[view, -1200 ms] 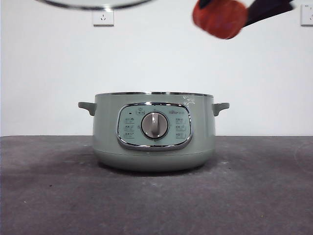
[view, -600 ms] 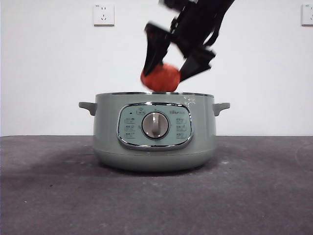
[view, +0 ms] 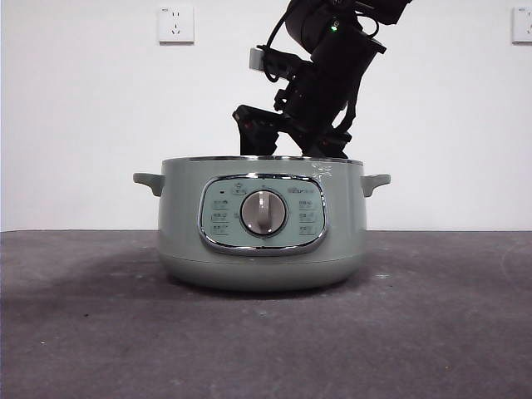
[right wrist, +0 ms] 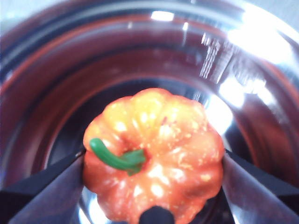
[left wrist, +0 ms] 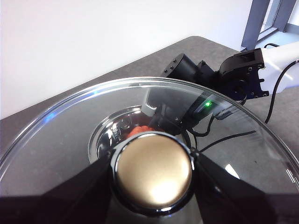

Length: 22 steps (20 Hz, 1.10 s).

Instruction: Pick up the pumpkin,open the lid,put the pumpkin in the pot,close the lid

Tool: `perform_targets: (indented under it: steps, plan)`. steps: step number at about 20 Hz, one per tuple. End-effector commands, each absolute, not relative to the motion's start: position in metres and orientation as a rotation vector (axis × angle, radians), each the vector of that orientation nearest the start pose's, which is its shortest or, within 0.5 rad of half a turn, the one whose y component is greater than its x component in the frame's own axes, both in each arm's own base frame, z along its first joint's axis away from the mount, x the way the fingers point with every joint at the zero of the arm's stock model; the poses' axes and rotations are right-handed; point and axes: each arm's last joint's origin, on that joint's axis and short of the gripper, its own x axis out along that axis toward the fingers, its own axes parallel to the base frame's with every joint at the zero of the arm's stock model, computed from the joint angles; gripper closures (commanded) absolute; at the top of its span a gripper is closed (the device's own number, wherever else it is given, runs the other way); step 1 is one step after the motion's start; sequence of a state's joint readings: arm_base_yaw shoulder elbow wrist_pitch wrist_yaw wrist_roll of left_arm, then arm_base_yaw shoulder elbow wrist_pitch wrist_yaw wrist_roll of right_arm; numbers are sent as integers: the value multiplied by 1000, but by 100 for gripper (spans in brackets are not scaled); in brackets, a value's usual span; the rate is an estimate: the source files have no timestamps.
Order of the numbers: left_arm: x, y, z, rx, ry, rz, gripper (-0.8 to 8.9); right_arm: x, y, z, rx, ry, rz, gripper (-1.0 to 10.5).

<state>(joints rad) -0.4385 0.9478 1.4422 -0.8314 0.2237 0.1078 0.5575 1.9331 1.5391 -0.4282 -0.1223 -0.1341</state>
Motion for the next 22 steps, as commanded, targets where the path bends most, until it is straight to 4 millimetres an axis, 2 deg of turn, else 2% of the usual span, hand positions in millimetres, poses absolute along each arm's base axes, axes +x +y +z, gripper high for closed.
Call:
perform_targets:
  steps: [1, 4, 5, 6, 8, 9, 15, 17, 19, 22]
  plan:
    - [124, -65, 462, 133, 242, -676, 822, 362, 233, 227, -333, 822, 706, 958]
    - [124, -65, 462, 134, 244, -677, 822, 362, 233, 221, -340, 856, 706, 958]
    - [124, -65, 462, 134, 247, -677, 822, 362, 233, 220, -340, 862, 707, 940]
    - [124, -65, 462, 134, 251, -677, 822, 362, 234, 220, -339, 862, 709, 875]
    - [124, -65, 462, 135, 251, -677, 822, 362, 234, 220, -338, 863, 708, 493]
    - [123, -65, 462, 135, 251, -678, 822, 362, 234, 220, -336, 864, 707, 371]
    - [125, -66, 461, 134, 253, -678, 822, 360, 234, 229, -332, 834, 708, 348]
    - [128, -67, 460, 136, 260, -678, 822, 357, 231, 246, -326, 792, 699, 348]
    - [135, -71, 459, 136, 268, -681, 822, 348, 223, 275, -324, 716, 665, 348]
    - [155, -80, 454, 172, 277, -691, 822, 320, 196, 335, -274, 612, 536, 349]
